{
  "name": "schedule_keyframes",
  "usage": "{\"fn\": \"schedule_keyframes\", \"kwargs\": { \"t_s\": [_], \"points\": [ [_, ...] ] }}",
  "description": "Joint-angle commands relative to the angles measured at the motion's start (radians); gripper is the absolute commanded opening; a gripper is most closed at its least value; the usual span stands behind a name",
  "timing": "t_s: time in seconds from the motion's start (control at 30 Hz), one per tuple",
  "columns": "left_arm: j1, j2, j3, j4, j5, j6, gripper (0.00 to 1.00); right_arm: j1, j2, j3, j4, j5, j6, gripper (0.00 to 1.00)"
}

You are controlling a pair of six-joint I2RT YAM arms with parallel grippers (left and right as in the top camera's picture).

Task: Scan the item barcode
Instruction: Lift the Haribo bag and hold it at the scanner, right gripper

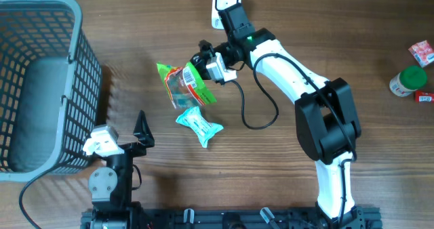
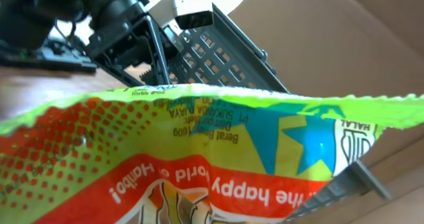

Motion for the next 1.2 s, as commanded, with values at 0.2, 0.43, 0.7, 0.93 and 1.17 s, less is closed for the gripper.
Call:
{"fn": "schedule_keyframes", "kwargs": {
  "t_s": [0.2, 0.43, 0.7, 0.93, 1.17],
  "points": [
    [0.006, -0.006, -0.006, 0.003, 0.008, 0.002, 1.0, -0.004, -0.027, 0.014, 0.013, -0.064, -0.027, 0.04],
    [0.006, -0.006, -0.006, 0.003, 0.008, 0.002, 1.0, -0.027, -0.026, 0.014, 0.008, 0.013, 0.245, 0.04],
    [0.006, -0.006, -0.006, 0.003, 0.008, 0.002, 1.0, -0.13, -0.026, 0.014, -0.071, 0.066, 2.504, 0.04],
    [0.006, -0.006, -0.006, 0.003, 0.008, 0.002, 1.0, -0.14, -0.026, 0.014, 0.269, 0.58, 2.685, 0.05],
    [0.006, -0.006, -0.006, 0.003, 0.008, 0.002, 1.0, -0.142, -0.001, 0.019, 0.507, 0.897, 2.995, 0.05]
  ]
}}
